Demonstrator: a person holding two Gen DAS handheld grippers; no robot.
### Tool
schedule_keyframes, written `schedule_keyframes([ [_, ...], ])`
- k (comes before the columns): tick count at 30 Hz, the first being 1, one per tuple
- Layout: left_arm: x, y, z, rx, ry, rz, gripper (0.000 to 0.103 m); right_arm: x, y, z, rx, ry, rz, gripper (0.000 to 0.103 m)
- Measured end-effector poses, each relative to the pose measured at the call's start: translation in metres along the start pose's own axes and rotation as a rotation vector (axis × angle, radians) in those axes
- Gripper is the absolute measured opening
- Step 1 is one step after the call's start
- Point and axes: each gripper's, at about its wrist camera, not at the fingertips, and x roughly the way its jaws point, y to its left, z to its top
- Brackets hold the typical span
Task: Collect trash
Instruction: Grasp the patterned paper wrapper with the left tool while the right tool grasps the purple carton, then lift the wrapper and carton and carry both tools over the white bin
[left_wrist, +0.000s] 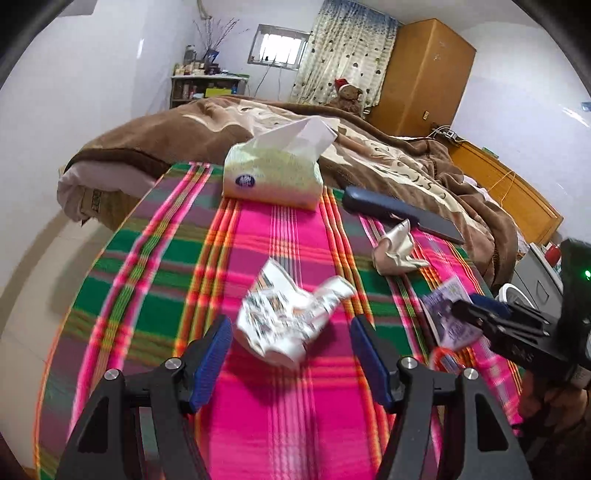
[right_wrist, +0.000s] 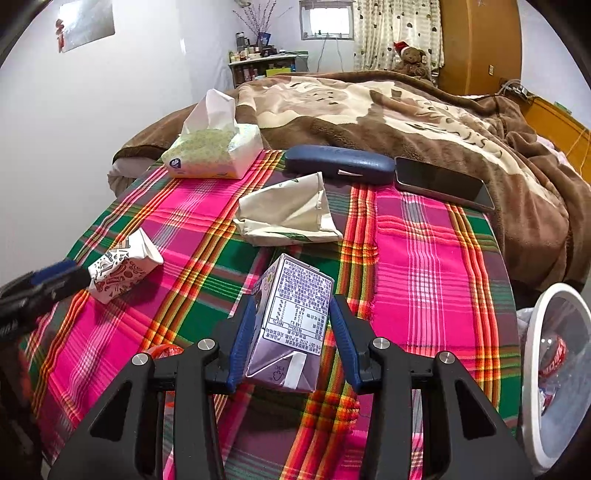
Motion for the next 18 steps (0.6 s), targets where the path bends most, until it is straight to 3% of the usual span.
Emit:
schedule_keyframes([
  [3,0.018,0.004,0.008,0.045,0.041,-0.024,0.078,0.000,-0.001,0.000,0.006,0.000,0.002,0.043],
  [5,0.035,0.013,0.011,0.016,0.096,-0.049,0.078,0.000,-0.001,0.000,0.006,0.001,0.002,0.043],
  [13,0.059,0.009,0.009,0.051,0.123,0.024,0.078,0.001,-0.002,0.000,0.001,-0.003,0.007,0.043],
  [14,0.059,0.007,0.009,0.059,0.118,0.028,0.076,0.002,-0.002,0.000,-0.002,-0.004,0.006,0.043],
  [16,0.056,0.003,0.008,0.069,0.106,0.043,0.060,0.002,-0.002,-0.001,-0.007,-0.006,0.005,0.043],
  [18,0.053,-0.001,0.008,0.076,0.098,0.052,0.056,0.002,-0.001,-0.001,-0.009,-0.008,0.004,0.043],
])
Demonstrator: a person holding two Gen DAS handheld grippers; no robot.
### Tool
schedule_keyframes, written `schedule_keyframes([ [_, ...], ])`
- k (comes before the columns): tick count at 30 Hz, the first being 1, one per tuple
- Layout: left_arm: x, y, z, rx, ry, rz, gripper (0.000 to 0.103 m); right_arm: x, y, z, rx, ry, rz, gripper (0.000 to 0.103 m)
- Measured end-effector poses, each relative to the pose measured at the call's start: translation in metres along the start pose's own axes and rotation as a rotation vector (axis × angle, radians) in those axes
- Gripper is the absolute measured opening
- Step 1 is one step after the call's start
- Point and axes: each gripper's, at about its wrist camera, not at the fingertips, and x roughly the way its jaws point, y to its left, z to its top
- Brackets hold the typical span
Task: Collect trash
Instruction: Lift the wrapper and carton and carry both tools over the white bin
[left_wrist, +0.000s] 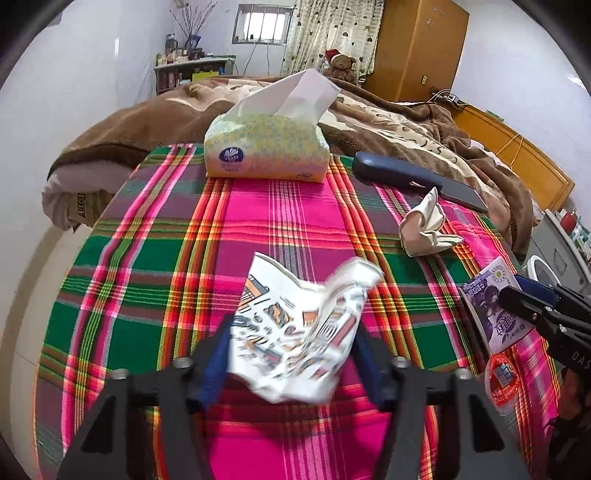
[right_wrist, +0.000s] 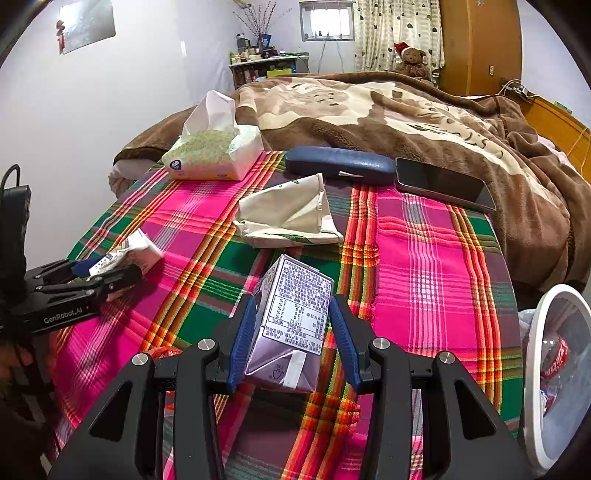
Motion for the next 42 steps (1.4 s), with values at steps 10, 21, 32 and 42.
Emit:
schedule_keyframes([
  [10,-0.034,-0.028,-0.006,0.040,-0.066,0.005,0.054,-0.008,-0.002,-0.004,0.000,-0.011,0.008,0.043],
  [21,-0.077,-0.070,-0.014,0.069,-0.117,-0.017,0.054,-0.035,-0.017,-0.013,0.020,-0.051,-0.005,0.043],
  [32,-0.105,-0.135,-0.019,0.140,-0.152,-0.073,0.054,-0.070,-0.052,-0.020,0.074,-0.114,-0.027,0.043],
  [42,-0.104,-0.212,-0.018,0.213,-0.150,-0.172,0.054,-0.099,-0.103,-0.033,0.136,-0.147,-0.100,0.043],
])
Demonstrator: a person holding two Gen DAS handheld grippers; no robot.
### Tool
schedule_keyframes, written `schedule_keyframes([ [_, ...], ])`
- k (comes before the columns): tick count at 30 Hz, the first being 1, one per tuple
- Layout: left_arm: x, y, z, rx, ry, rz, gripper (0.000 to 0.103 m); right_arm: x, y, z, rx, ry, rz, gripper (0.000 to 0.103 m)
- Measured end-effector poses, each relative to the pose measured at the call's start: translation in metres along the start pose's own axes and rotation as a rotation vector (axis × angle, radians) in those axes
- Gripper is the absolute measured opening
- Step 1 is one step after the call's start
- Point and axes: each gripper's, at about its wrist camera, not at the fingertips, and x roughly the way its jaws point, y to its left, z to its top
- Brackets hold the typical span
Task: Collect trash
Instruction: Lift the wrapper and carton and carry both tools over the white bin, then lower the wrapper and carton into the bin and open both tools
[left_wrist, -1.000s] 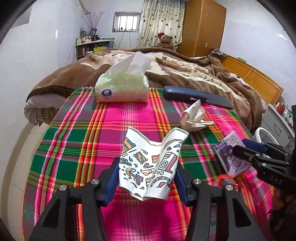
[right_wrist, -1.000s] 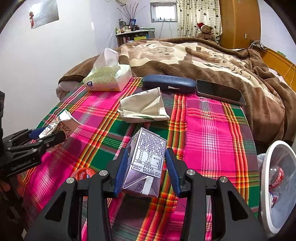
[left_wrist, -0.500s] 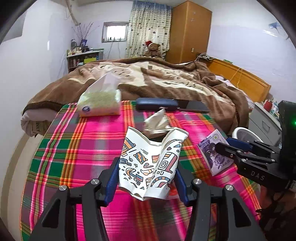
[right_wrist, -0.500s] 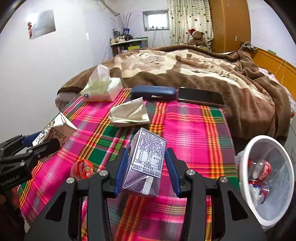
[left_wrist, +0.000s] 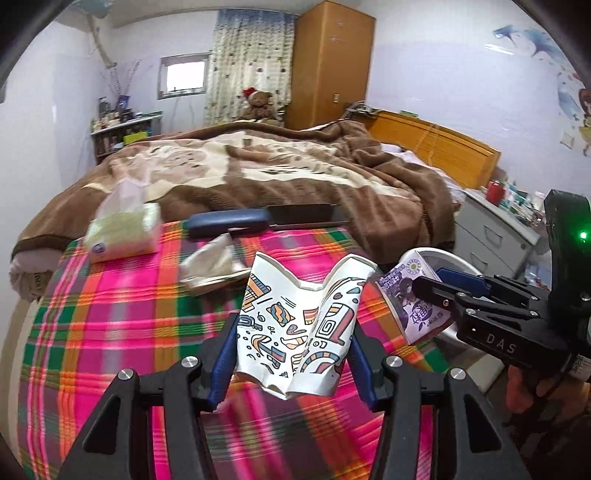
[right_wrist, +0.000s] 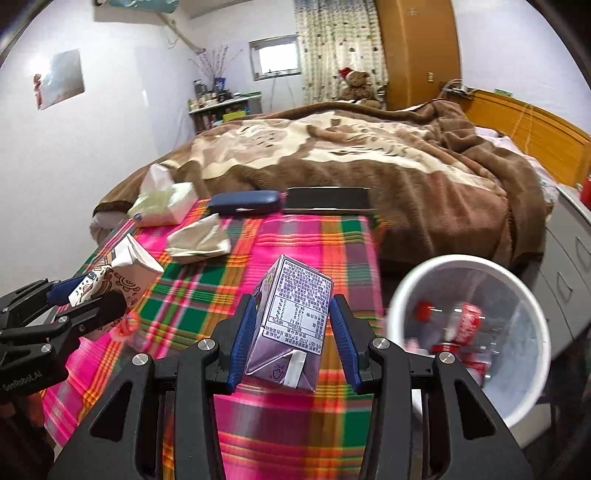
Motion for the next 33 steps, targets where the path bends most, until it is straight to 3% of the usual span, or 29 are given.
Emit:
schedule_keyframes([
  [19,0.046,-0.126,0.024,0.121,0.038,-0.190,0.054,-0.036,-0.092,-0.009,0.131,-0.049,-0.164,0.043],
  [33,0.086,-0.189,0.023,0.194,0.091,-0.236,0.055,-0.035,-0.145,-0.024,0.199,-0.011,-0.245,0.043],
])
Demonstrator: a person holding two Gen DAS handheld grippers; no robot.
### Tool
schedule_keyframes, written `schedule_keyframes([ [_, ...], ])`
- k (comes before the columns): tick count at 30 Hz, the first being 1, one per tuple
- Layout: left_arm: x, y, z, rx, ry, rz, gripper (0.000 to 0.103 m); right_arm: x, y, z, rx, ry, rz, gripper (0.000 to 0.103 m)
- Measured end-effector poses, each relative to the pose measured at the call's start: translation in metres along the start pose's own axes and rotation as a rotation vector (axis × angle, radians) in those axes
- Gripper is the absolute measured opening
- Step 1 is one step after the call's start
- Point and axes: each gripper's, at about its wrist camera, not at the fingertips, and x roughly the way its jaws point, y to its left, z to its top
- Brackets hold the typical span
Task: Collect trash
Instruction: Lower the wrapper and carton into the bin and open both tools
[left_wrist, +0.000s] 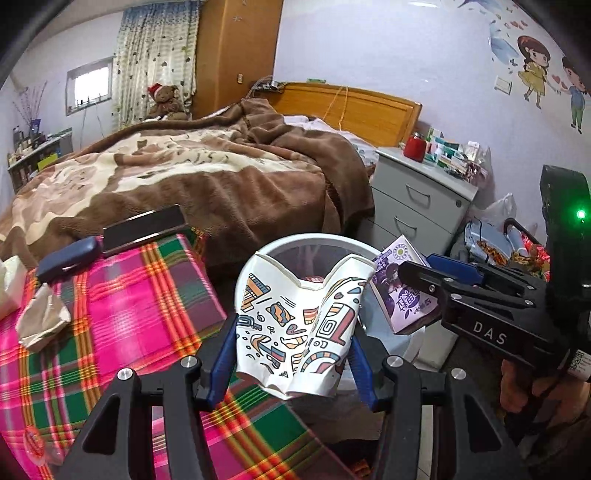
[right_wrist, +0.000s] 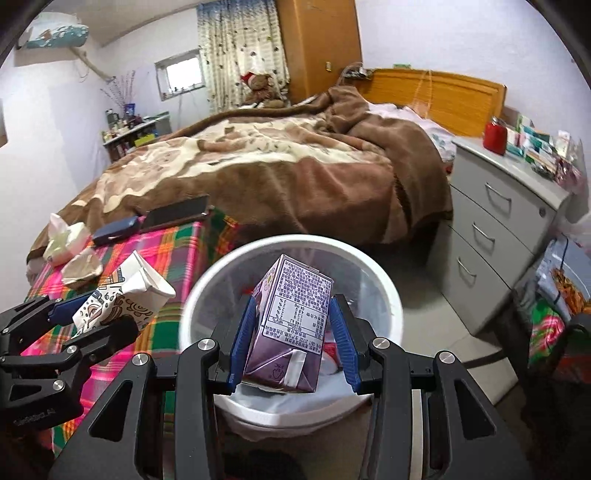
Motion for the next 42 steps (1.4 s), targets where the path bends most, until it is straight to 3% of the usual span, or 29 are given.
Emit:
schedule_keyframes([
  [18,0.065,-0.018,0.011,-0.004,0.086,-0.054,0.056,0.033,-0.033,-0.007,0.036,0.101,-0.016,0.044],
  [21,0.068,-0.017,0.010,-0.017,0.087,-0.076,0.072,0.032,-0.034,-0.008,0.028,0.101,-0.029,0.045],
  [23,0.068,-0.016,0.009,-0.025,0.081,-0.077,0.072,0.032,-0.036,-0.009,0.031,0.098,-0.025,0.060],
  [24,0.068,-0.016,0.009,-0.026,0.081,-0.084,0.072,0.032,-0.036,-0.008,0.032,0.095,-0.025,0.061],
  [42,0.026,-0.005,0.000,-0.036,0.017,-0.005,0.072,0.017,-0.024,-0.009,0.040,0.054,-0.013,0.062],
])
